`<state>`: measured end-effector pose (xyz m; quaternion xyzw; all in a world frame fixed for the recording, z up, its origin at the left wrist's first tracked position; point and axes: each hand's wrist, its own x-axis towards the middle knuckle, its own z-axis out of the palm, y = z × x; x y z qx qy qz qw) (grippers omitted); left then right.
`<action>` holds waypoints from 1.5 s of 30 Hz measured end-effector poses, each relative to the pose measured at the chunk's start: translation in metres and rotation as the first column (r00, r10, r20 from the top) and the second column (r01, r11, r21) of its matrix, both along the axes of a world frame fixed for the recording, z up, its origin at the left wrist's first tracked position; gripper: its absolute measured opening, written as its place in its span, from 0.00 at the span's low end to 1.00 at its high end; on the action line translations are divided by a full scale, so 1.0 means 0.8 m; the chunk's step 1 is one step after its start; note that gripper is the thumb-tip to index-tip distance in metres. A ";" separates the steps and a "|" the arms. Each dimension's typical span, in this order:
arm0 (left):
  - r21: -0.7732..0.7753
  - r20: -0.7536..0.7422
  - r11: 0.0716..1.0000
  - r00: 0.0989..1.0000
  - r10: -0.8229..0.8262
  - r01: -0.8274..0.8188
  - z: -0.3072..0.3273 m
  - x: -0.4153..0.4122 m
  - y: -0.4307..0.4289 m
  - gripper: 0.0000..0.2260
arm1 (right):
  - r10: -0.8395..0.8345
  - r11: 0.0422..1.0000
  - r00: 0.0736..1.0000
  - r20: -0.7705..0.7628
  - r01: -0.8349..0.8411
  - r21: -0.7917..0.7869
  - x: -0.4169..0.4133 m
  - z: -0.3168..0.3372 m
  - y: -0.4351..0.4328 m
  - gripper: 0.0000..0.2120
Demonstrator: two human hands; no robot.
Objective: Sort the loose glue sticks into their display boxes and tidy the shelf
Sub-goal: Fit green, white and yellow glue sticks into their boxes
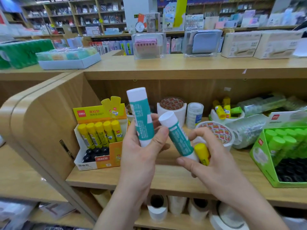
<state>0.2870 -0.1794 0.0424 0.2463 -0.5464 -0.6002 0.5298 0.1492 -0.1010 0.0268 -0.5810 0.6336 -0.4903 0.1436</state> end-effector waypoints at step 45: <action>-0.395 0.543 0.917 0.819 0.184 0.056 -0.023 -0.317 0.302 0.15 | -0.182 0.982 0.890 -0.418 0.142 -0.125 -0.387 0.092 0.244 0.12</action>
